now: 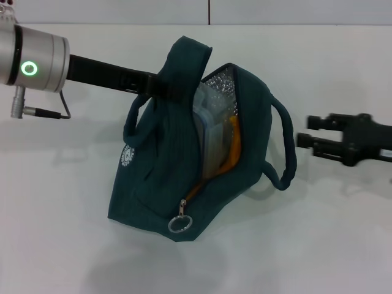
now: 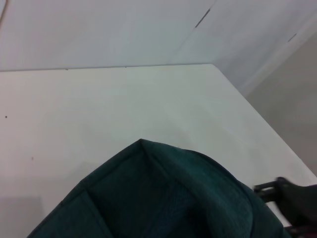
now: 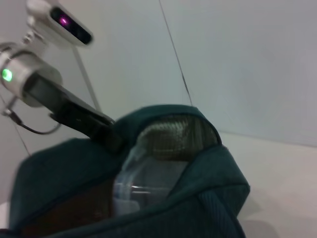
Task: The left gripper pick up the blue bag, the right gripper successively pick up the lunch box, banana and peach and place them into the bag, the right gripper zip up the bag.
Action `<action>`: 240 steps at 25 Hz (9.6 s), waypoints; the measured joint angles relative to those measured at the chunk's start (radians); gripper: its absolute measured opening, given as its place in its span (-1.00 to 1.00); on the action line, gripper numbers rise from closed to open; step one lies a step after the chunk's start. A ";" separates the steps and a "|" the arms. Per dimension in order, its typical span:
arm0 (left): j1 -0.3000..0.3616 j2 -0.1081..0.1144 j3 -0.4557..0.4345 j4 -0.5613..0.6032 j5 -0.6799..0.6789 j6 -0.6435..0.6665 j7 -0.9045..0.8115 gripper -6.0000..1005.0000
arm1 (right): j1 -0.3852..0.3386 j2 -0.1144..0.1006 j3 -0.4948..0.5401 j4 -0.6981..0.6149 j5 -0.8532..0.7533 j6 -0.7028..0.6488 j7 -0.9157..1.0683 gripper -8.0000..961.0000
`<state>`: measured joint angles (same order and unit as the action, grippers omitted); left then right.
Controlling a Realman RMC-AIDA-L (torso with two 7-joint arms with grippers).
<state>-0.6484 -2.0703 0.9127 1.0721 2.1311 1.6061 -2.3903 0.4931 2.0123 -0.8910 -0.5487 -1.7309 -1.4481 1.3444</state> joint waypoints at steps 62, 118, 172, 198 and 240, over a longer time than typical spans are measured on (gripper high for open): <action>0.025 0.077 -0.043 -0.274 -0.175 0.008 0.179 -0.78 | -0.146 -0.044 -0.036 -0.196 0.353 -0.482 0.078 0.06; 0.028 0.073 -0.043 -0.269 -0.175 -0.005 0.179 -0.70 | 0.070 0.015 -0.442 0.056 0.220 0.029 0.023 -0.49; 0.030 0.072 -0.042 -0.274 -0.183 0.003 0.182 -0.63 | -0.010 0.005 -0.471 -0.380 0.154 -0.044 0.177 -0.95; 0.204 0.077 -0.143 -0.382 -0.501 0.141 0.509 -0.24 | 0.051 0.005 -0.463 -0.372 0.284 -0.042 0.183 -0.94; 0.279 -0.033 -0.149 -1.084 -0.739 0.079 1.714 0.05 | 0.233 0.015 -0.471 -0.164 0.387 0.061 0.177 -0.93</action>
<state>-0.3693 -2.1034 0.7638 -0.0122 1.3920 1.6854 -0.6761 0.7266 2.0274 -1.3620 -0.7125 -1.3437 -1.3870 1.5216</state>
